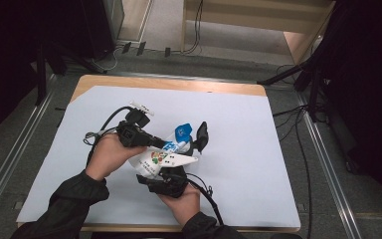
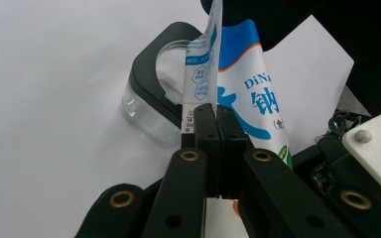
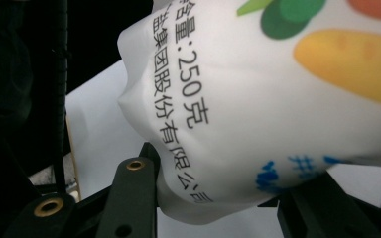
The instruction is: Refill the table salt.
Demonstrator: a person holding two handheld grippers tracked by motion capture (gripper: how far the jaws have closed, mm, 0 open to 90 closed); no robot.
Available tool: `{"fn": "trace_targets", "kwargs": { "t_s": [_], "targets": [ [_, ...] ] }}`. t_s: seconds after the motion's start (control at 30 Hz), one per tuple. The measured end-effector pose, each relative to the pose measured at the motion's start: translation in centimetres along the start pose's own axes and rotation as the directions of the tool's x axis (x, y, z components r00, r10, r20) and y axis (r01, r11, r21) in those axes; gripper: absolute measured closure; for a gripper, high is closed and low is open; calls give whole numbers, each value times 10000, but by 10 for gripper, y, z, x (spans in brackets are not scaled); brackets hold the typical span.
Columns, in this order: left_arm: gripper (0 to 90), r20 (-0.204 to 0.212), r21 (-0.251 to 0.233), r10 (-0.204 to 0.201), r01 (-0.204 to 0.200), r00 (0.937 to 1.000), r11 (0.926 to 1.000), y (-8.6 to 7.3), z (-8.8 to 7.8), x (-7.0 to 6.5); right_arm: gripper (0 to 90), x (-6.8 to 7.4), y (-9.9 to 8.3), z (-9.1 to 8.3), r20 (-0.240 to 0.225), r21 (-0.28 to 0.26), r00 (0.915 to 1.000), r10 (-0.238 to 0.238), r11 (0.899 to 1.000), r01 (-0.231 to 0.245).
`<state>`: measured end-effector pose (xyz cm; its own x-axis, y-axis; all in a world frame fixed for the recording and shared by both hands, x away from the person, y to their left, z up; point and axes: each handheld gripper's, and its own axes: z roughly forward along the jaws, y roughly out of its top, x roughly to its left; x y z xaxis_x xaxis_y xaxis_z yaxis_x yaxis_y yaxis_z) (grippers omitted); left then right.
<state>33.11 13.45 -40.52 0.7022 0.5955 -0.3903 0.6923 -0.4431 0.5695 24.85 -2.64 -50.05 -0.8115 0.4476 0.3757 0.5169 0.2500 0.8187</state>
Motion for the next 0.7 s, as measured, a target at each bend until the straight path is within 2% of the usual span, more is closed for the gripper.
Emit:
{"fn": "trace_targets", "kwargs": {
  "t_s": [0.2,0.37,0.47,0.7],
  "targets": [
    [900,130,-52,43,-43,9999,10000,-1,-2,2,678,-3,0,-3,-367,-328,9984,420,9985,-432],
    [876,282,-163,136,-132,9995,9998,0,-3,3,683,-3,0,-5,-559,-481,9967,588,9969,-615],
    [857,393,-234,306,-297,9988,9993,0,-4,4,685,-3,1,-6,-652,-535,9955,686,9960,-722],
    [854,325,-289,617,-607,9976,9977,-1,-4,2,688,-1,1,-7,-713,-629,9944,781,9946,-826]
  ]
}}
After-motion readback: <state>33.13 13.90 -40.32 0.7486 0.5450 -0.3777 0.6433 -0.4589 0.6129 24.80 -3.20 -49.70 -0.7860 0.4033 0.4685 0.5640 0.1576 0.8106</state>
